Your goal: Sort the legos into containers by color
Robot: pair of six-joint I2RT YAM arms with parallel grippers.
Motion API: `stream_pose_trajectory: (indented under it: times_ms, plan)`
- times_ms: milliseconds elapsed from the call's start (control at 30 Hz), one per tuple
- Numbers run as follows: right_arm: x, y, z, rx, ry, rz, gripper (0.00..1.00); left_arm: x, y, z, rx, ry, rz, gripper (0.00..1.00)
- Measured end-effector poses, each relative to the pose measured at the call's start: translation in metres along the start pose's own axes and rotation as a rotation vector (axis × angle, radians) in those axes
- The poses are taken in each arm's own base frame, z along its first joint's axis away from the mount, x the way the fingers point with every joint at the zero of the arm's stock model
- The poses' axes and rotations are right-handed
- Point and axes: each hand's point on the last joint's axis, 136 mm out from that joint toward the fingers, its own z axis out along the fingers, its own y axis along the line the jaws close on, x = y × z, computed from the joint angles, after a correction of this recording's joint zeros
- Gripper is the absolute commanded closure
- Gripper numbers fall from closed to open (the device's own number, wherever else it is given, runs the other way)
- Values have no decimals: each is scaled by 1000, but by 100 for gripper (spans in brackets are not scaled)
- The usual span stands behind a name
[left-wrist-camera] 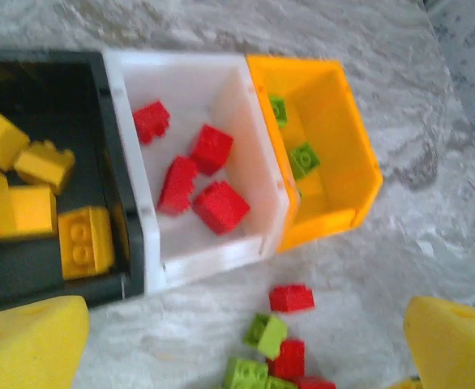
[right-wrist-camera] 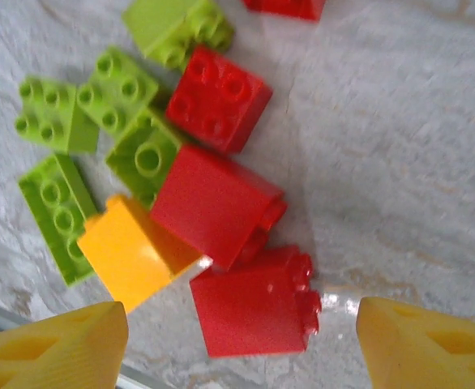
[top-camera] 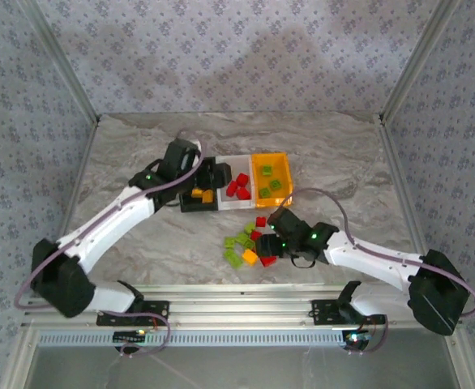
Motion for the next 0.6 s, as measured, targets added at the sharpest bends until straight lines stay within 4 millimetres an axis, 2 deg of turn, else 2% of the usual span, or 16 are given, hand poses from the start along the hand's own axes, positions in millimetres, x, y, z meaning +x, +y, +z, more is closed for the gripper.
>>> stream_pose_trajectory:
  times_ms: [267, 467, 600]
  plan:
    - [16, -7, 14, 69, 51, -44, 27, 57, 37, -14, -42, 59, -82, 1]
    - [21, -13, 27, 126, 78, -73, 30, 74, 51, -20, -65, 65, -118, 1]
    - [19, -12, 33, 137, 78, -91, 37, 79, 56, -20, -79, 71, -131, 0]
